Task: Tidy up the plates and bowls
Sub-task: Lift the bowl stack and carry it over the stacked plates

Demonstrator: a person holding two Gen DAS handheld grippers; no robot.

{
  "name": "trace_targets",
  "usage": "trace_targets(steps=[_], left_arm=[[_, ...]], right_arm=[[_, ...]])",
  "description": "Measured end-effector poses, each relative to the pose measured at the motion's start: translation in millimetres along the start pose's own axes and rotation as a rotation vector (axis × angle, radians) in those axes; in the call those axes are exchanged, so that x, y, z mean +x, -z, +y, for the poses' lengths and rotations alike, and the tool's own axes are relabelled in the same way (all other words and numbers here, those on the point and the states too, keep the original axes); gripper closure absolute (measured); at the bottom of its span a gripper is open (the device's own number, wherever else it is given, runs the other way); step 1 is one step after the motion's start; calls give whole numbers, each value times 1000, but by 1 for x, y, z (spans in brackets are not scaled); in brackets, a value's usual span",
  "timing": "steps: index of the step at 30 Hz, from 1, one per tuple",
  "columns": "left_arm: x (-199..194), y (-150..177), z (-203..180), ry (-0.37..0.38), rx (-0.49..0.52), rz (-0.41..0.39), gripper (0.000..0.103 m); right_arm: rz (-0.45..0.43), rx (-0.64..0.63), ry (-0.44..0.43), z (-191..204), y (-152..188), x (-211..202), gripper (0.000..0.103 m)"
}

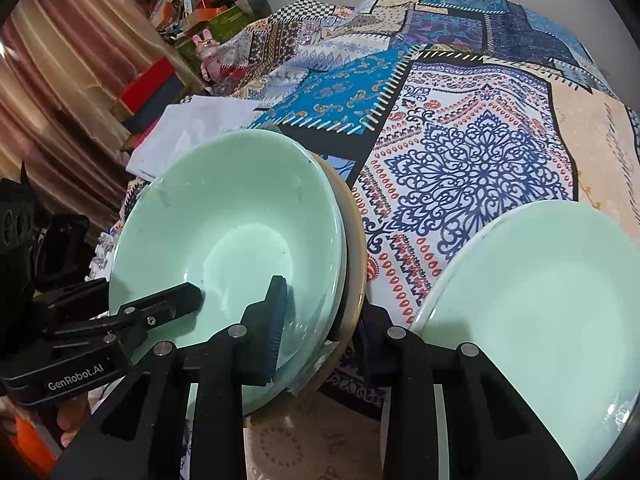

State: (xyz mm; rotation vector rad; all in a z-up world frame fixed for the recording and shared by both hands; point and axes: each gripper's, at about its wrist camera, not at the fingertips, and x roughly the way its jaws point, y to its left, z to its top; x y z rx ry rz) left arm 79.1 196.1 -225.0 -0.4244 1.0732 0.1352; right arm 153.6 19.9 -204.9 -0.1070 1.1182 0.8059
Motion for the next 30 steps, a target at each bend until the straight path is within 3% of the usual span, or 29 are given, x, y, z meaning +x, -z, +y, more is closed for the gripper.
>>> trace_targets(steps=[22, 30], left_arm=[[-48, -23, -69, 38, 116, -117, 64], [-47, -25, -105, 66, 172, -116, 64]], right_arm=[[-152, 40, 50, -19, -5, -79, 76], [-191, 75, 91, -42, 1, -105, 76]])
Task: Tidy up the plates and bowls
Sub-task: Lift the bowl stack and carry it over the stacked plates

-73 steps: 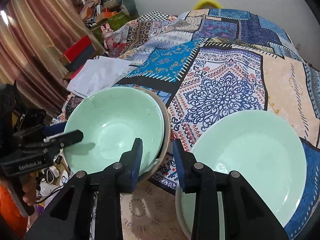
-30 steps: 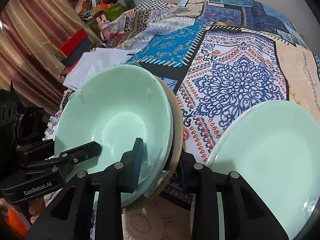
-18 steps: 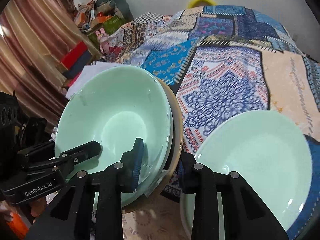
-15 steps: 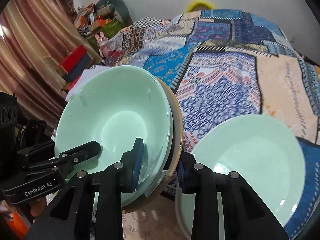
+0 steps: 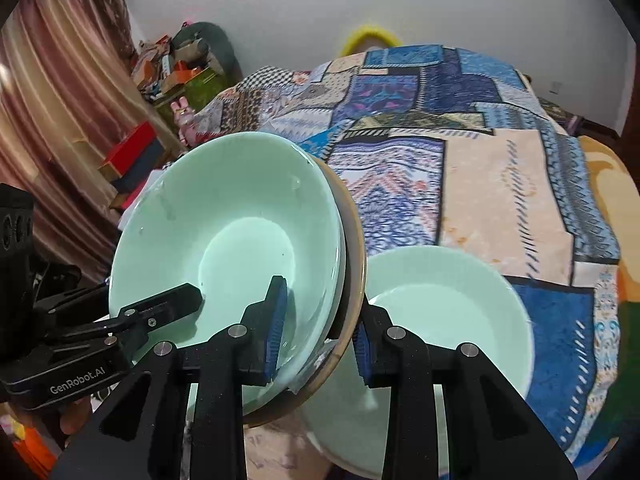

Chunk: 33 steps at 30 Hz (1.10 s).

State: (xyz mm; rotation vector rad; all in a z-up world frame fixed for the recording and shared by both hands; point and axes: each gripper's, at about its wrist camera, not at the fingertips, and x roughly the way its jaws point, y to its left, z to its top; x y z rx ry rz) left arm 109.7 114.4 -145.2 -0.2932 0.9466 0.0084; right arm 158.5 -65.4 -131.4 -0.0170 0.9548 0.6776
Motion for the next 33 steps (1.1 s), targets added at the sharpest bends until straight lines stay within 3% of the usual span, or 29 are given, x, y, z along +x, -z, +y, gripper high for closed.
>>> trace_targets(steps=[13, 33], left_arm=[[27, 1, -54, 54, 63, 47, 64], [72, 11, -84, 62, 104, 146, 64]], right_arm=[[-12, 71, 57, -47, 18, -26, 76], [37, 160, 65, -89, 46, -21, 75]])
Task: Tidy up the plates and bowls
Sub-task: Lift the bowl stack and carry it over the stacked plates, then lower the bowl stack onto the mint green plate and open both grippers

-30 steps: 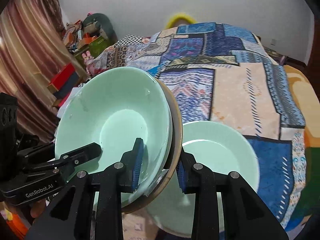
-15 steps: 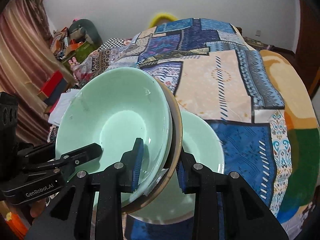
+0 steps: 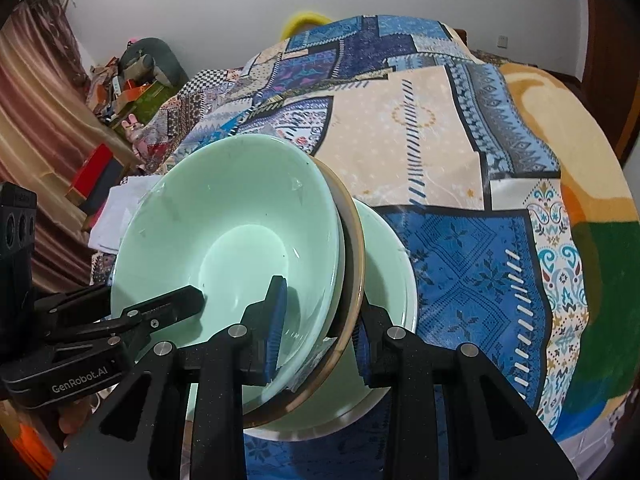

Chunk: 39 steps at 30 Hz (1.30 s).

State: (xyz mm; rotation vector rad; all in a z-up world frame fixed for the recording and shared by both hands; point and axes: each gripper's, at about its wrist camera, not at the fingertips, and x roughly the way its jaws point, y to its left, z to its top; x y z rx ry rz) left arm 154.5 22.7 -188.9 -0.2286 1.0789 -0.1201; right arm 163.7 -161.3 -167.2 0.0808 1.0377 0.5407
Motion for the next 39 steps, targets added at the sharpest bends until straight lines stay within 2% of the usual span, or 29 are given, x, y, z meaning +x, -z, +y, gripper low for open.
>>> trace_targets(steps=[4, 13, 17, 23, 27, 29, 39], left_arm=[[10, 1, 1, 6, -7, 28, 64], [11, 1, 3, 22, -11, 18, 64], [12, -2, 7, 42, -36, 34, 64], [-8, -2, 9, 23, -43, 1, 64], [-34, 1, 1, -6, -15, -59, 61], [-50, 3, -3, -18, 3, -94, 56], [-157, 15, -23, -25, 31, -356, 51]], right_arm=[[22, 16, -2, -5, 4, 7, 75], [14, 22, -31, -9, 6, 7, 72], [-12, 6, -13, -6, 6, -2, 71], [-52, -6, -15, -5, 5, -27, 63], [-108, -25, -18, 4, 4, -53, 61], [-147, -36, -17, 12, 2, -67, 61], [-353, -148, -14, 50, 7, -145, 58]])
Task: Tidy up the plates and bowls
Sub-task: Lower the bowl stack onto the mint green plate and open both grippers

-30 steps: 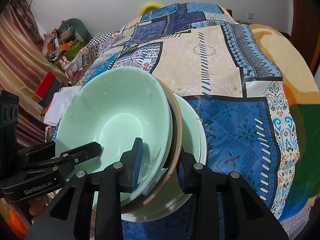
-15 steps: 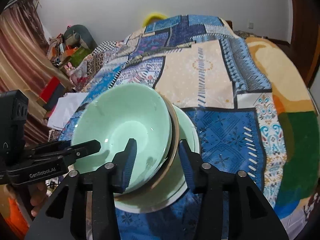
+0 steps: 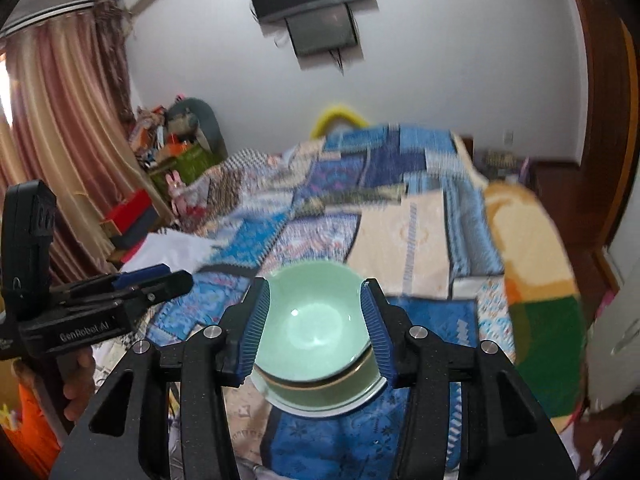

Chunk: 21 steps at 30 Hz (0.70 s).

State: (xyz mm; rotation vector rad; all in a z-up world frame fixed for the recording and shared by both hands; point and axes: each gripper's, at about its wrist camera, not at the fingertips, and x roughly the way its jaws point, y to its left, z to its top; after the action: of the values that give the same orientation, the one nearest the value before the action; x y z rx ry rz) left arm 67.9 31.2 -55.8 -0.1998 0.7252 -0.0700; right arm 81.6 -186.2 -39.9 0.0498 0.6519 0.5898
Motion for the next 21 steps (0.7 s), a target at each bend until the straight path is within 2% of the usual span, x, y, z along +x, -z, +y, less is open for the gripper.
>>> trace_targets(steps=[6, 8, 12, 13, 16, 21], left_arm=[[-63, 0, -19, -54, 47, -190, 48], [-78, 2, -24, -68, 65, -238, 38], [-104, 9, -38, -106, 105, -333, 35], [-108, 10, -40, -110, 110, -347, 34], [-119, 14, -43, -106, 114, -386, 14], [-130, 22, -47, -106, 124, -429, 11]], right_arm=[[-128, -57, -13, 17, -7, -44, 56], [-163, -68, -18, 22, -8, -55, 55], [-217, -79, -26, 25, -6, -69, 43], [-225, -81, -27, 26, -6, -71, 42], [-249, -85, -35, 29, -4, -77, 39], [-293, -100, -23, 32, 2, -85, 28]])
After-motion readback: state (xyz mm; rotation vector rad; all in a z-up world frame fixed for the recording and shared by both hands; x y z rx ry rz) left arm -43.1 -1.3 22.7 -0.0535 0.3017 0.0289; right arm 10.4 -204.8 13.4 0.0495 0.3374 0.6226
